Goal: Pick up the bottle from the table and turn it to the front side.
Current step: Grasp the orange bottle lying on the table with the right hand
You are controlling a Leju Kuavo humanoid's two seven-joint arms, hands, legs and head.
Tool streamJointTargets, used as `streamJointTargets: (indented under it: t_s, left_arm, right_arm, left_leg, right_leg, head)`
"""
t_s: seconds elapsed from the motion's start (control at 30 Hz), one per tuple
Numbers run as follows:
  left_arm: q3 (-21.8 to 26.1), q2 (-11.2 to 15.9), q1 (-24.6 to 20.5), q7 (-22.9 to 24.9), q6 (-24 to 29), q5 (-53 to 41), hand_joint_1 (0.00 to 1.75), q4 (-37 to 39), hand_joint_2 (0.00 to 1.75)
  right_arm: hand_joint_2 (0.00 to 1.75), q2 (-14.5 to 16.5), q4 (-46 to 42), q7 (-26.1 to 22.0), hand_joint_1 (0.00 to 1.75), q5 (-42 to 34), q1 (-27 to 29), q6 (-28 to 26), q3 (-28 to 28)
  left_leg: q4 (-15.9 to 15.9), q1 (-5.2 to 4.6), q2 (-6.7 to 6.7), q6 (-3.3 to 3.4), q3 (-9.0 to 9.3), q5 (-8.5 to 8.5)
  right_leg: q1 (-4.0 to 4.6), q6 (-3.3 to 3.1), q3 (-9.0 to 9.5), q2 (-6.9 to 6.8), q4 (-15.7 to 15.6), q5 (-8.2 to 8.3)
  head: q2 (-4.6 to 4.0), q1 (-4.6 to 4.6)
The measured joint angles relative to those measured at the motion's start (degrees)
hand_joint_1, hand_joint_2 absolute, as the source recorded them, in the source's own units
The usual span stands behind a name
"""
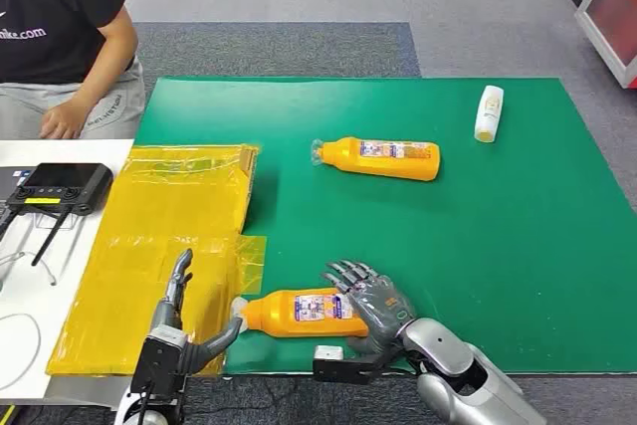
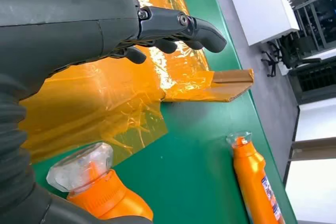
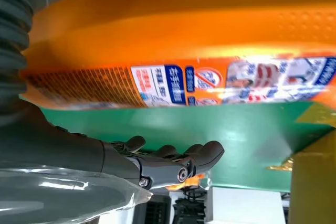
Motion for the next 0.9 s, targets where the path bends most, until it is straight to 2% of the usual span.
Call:
streamJointTargets:
  t_s: [0.23,0.47,0.57,0.73,0.9]
  left_arm:
    - [0.22,-0.02,-0.09,0.0,0.76,-0.04,0.0,0.0,1.75]
    - [-0.23,0.05,-1.42,-0.02,0.6,1.13,0.0,0.43,1.75]
    - [-0.79,0.15,-1.8,0.08,0.79,1.76,0.0,0.75,1.75]
    - [-1.37,0.4,-1.91,0.49,1.13,2.24,0.0,1.09,1.75]
    - [-2.02,0.75,-2.08,0.56,2.13,2.18,0.0,1.15,1.75]
  right_arm:
    - [1.75,0.05,2.82,0.57,0.0,-1.73,-1.24,1.47,0.69]
    - [1.75,3.27,8.82,-2.95,0.0,-15.65,-2.37,-0.19,-2.0]
    - [1.75,5.07,9.85,-3.04,0.0,-18.71,-1.54,-1.51,-3.93]
    - [1.75,6.74,10.76,-2.41,0.0,-19.28,-0.97,-1.82,-5.61]
    - [1.75,7.6,12.43,-1.0,0.0,-16.52,-1.68,-1.73,-5.76]
  left_leg:
    - [0.0,0.0,0.0,0.0,0.02,0.0]
    - [0.0,0.01,0.02,-0.04,0.46,-0.11]
    - [-0.01,0.01,0.04,-0.08,0.67,-0.15]
    - [-0.01,0.02,0.11,-0.1,0.9,-0.15]
    - [-0.02,0.03,0.16,-0.12,1.02,-0.15]
  right_leg:
    - [0.0,0.0,0.01,0.0,0.0,0.0]
    - [0.02,-0.06,0.34,0.04,-0.02,-0.05]
    - [0.02,-0.12,0.5,0.1,-0.02,-0.06]
    - [0.03,-0.16,0.66,0.19,-0.02,-0.03]
    - [0.04,-0.2,0.76,0.26,-0.02,0.0]
  head:
    - [0.0,-0.01]
    - [0.0,0.0]
    - [0.0,-0.01]
    - [0.0,-0.01]
    - [0.0,-0.01]
